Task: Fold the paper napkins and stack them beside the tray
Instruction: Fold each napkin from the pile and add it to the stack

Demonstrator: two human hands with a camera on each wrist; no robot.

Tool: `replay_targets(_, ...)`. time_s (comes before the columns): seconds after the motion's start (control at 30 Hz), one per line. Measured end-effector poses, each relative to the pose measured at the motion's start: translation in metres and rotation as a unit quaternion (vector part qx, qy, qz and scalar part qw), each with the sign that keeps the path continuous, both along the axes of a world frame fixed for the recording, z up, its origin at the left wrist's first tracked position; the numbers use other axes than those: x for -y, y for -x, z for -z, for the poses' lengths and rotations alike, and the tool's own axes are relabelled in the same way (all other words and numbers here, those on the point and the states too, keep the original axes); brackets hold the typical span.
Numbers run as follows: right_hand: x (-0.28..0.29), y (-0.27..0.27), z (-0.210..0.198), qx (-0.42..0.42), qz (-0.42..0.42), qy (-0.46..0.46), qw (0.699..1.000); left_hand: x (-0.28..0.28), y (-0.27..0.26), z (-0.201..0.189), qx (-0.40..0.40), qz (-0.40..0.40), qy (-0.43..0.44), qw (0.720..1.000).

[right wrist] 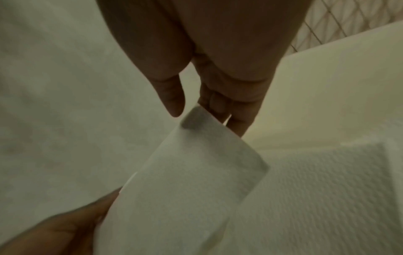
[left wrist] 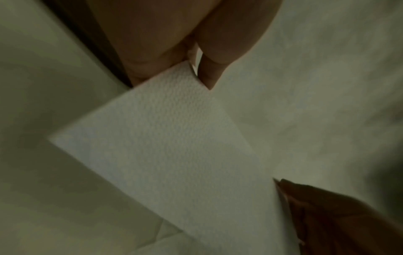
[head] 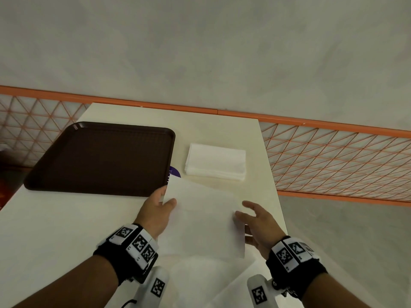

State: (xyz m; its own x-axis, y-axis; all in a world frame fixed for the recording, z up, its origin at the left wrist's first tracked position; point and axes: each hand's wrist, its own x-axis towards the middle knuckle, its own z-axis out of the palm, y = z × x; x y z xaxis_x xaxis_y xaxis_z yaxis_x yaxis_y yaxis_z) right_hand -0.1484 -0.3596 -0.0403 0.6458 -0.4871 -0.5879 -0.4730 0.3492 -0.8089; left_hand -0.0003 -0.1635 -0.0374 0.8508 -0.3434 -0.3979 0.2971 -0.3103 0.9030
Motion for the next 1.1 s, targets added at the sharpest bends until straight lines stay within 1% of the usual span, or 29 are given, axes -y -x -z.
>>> replay_targets(0.07, 0.003, -0.004, -0.003, 0.026, -0.004, 0.053, 0.998, 0.000, -0.001, -0.006, 0.043, 0.024, -0.016, 0.999)
replay_targets(0.13, 0.005, -0.007, -0.008, 0.052, -0.014, 0.084, 0.995, 0.000, -0.004, -0.011, 0.073, 0.053, -0.026, 0.996)
replay_targets(0.2, 0.008, -0.010, -0.011, 0.074, -0.015, 0.087, 0.993, -0.001, -0.009, -0.011, 0.083, 0.075, -0.027, 0.993)
replay_targets(0.37, 0.015, -0.014, -0.020, 0.113, 0.010, 0.061, 0.992, -0.004, -0.018, -0.015, 0.065, 0.137, -0.025, 0.988)
replay_targets(0.43, 0.019, -0.015, -0.022, 0.117, 0.009, 0.071, 0.991, -0.004, -0.021, -0.015, 0.094, 0.156, -0.055, 0.982)
replay_targets(0.5, 0.022, -0.016, -0.023, 0.110, -0.002, 0.093, 0.990, -0.002, -0.025, -0.015, 0.125, 0.155, -0.073, 0.977)
replay_targets(0.63, 0.027, -0.017, -0.022, 0.073, -0.035, 0.195, 0.977, 0.001, -0.029, -0.012, 0.166, 0.145, -0.090, 0.971)
replay_targets(0.7, 0.029, -0.015, -0.022, 0.046, -0.061, 0.267, 0.961, 0.003, -0.032, -0.011, 0.176, 0.142, -0.096, 0.969)
replay_targets(0.77, 0.031, -0.013, -0.018, 0.019, -0.091, 0.340, 0.936, 0.003, -0.033, -0.010, 0.184, 0.150, -0.090, 0.967)
replay_targets(0.8, 0.032, -0.012, -0.016, 0.016, -0.102, 0.359, 0.928, 0.004, -0.034, -0.009, 0.187, 0.154, -0.085, 0.967)
replay_targets(0.83, 0.034, -0.011, -0.015, 0.017, -0.109, 0.365, 0.925, 0.004, -0.035, -0.008, 0.186, 0.155, -0.077, 0.967)
replay_targets(0.87, 0.035, -0.012, -0.013, 0.022, -0.110, 0.355, 0.928, 0.005, -0.035, -0.007, 0.184, 0.153, -0.065, 0.969)
replay_targets(0.97, 0.035, -0.016, -0.010, 0.061, -0.076, 0.280, 0.955, 0.011, -0.034, -0.006, 0.170, 0.135, -0.046, 0.975)
replay_targets(1.0, 0.035, -0.019, -0.010, 0.063, -0.064, 0.274, 0.958, 0.013, -0.035, -0.004, 0.171, 0.130, -0.044, 0.976)
replay_targets(1.1, 0.038, -0.027, -0.001, 0.034, -0.045, 0.288, 0.956, 0.019, -0.038, 0.003, 0.172, 0.135, -0.052, 0.974)
